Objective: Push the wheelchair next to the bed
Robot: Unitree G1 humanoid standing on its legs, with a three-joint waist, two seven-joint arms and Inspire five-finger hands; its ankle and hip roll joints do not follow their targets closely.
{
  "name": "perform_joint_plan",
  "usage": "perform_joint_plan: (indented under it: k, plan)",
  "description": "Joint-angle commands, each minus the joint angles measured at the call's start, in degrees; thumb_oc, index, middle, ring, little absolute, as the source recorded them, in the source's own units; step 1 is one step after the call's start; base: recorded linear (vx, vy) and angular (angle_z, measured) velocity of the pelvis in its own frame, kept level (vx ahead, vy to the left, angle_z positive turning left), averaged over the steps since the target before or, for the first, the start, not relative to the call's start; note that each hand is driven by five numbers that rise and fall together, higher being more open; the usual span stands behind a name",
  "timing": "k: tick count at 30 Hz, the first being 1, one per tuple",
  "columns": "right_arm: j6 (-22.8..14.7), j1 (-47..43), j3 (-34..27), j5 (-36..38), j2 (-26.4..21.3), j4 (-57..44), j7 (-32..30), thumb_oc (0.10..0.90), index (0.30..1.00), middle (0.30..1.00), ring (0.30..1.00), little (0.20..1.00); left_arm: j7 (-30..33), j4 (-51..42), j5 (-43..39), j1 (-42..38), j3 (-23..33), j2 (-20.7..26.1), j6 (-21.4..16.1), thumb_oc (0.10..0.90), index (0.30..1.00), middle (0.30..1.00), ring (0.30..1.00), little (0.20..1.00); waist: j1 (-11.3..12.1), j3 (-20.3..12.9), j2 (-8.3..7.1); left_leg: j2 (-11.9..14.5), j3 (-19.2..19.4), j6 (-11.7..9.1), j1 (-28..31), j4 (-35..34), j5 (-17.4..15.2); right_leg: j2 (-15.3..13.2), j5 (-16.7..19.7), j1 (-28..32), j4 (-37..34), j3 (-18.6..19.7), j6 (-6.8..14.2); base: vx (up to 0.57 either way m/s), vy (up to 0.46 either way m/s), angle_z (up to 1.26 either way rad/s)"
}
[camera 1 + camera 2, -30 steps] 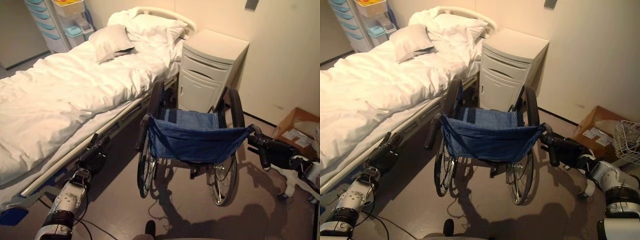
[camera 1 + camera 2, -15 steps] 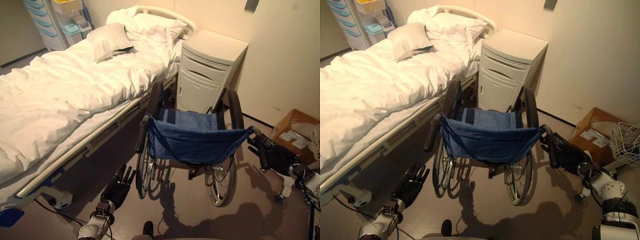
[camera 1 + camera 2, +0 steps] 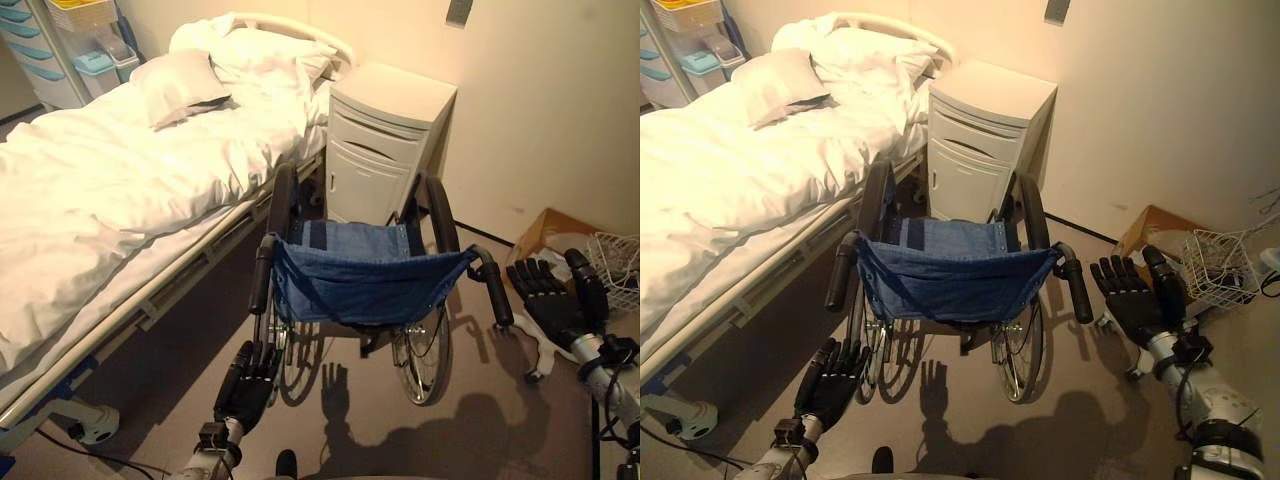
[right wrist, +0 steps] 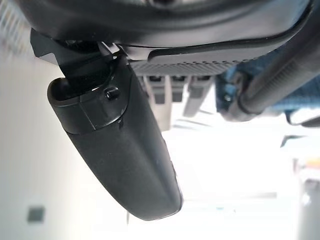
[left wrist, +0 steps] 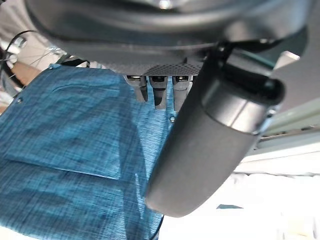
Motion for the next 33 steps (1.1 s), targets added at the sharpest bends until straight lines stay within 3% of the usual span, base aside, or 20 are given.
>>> perform_joint_plan:
  k: [1, 2, 6, 8, 14, 18, 26, 33]
  plan:
    - [-0.5, -2.8, -5.7, 1.3, -2.5, 4.9, 1.8, 0.8, 0.9, 0.9, 0.9, 0.9, -6.0, -0.5, 1.9, -5.0, 0.8, -0.8, 1.0, 0.8, 0.9, 0.9, 0.9, 0.9, 2.1, -3.8, 1.26, -0.4, 2.7, -1.8, 6.4, 0.6, -10.1, 0.2, 1.1, -2.9, 4.8, 0.3, 1.1, 0.0, 0.001, -0.04]
    - [-1.6, -1.6, -6.1, -4.6, -1.6, 7.7, 4.0, 0.8, 0.9, 0.9, 0.9, 0.9, -6.6, 0.0, 3.9, -5.0, 0.6, -1.2, 0.4, 0.8, 0.9, 0.9, 0.9, 0.9, 2.2, -3.7, 1.47, -0.4, 2.7, -1.8, 6.5, 0.6, -10.1, 0.1, 1.2, -2.9, 4.7, 0.3, 1.2, 0.0, 0.0, 0.0]
    - [-3.8, 0.0, -5.7, -14.8, 0.8, 11.9, 9.4, 0.8, 0.9, 0.9, 0.9, 0.9, -7.4, 0.9, 7.9, -5.0, -0.4, -1.5, -1.8, 0.8, 0.9, 0.9, 0.9, 0.9, 2.4, -3.5, 1.75, -0.4, 2.4, -1.8, 6.6, 0.6, -10.0, 0.1, 1.4, -2.9, 4.7, 0.5, 1.3, 0.0, 0.0, 0.0]
    - [-6.9, 1.1, -3.5, -21.9, 5.6, 14.3, 13.8, 0.8, 0.9, 0.9, 0.9, 0.9, -8.3, 2.4, 11.1, -4.7, -1.4, -2.1, -4.1, 0.8, 0.9, 0.9, 0.9, 0.9, 2.7, -3.3, 2.3, -0.6, 1.9, -1.7, 6.6, 0.6, -9.8, 0.0, 1.6, -2.8, 4.6, 0.5, 1.2, 0.0, 0.0, 0.0]
    - [-15.8, 3.2, 1.1, -22.9, 18.4, 15.2, 17.7, 0.8, 0.9, 0.9, 0.9, 0.9, -7.5, 6.2, 18.7, -4.0, -4.0, -2.8, -3.9, 0.8, 0.9, 0.9, 0.9, 0.9, 2.7, -3.4, 3.43, -0.9, 0.7, -1.2, 6.6, 0.6, -9.6, 0.0, 1.8, -2.6, 4.5, 0.5, 1.1, 0.0, -0.001, -0.01]
    - [-19.0, 4.3, 4.3, -21.4, 25.4, 15.6, 18.2, 0.8, 0.9, 0.9, 0.9, 0.9, -6.9, 10.4, 22.8, -3.7, -6.3, -3.7, -4.8, 0.8, 0.9, 0.9, 0.9, 0.9, 2.3, -3.7, 4.31, -1.2, 0.2, -0.9, 6.6, 0.6, -9.6, 0.2, 1.6, -2.5, 4.6, 0.8, 0.9, 0.0, 0.0, 0.0]
    - [-20.1, 5.7, 9.8, -25.3, 30.6, 15.9, 18.3, 0.8, 0.9, 0.9, 0.9, 0.9, -2.3, 13.7, 22.6, -3.2, -8.3, -6.1, -6.7, 0.8, 0.9, 0.9, 0.9, 0.9, 1.5, -3.9, 5.46, -1.6, -0.1, -0.4, 6.5, 0.6, -9.4, 0.4, 1.3, -2.6, 4.9, 1.7, 0.7, 0.01, 0.032, 0.01]
    - [-22.5, 6.9, 14.3, -24.4, 32.8, 15.3, 17.3, 0.8, 0.9, 0.9, 0.9, 0.9, -0.7, 12.9, 21.1, -2.4, -11.0, -7.7, -11.9, 0.8, 0.9, 0.9, 0.9, 0.9, 1.2, -3.5, 5.8, -1.8, 0.0, -0.3, 6.4, 0.6, -9.3, 0.2, 1.2, -2.7, 5.1, 1.9, 0.6, 0.0, 0.011, 0.0]
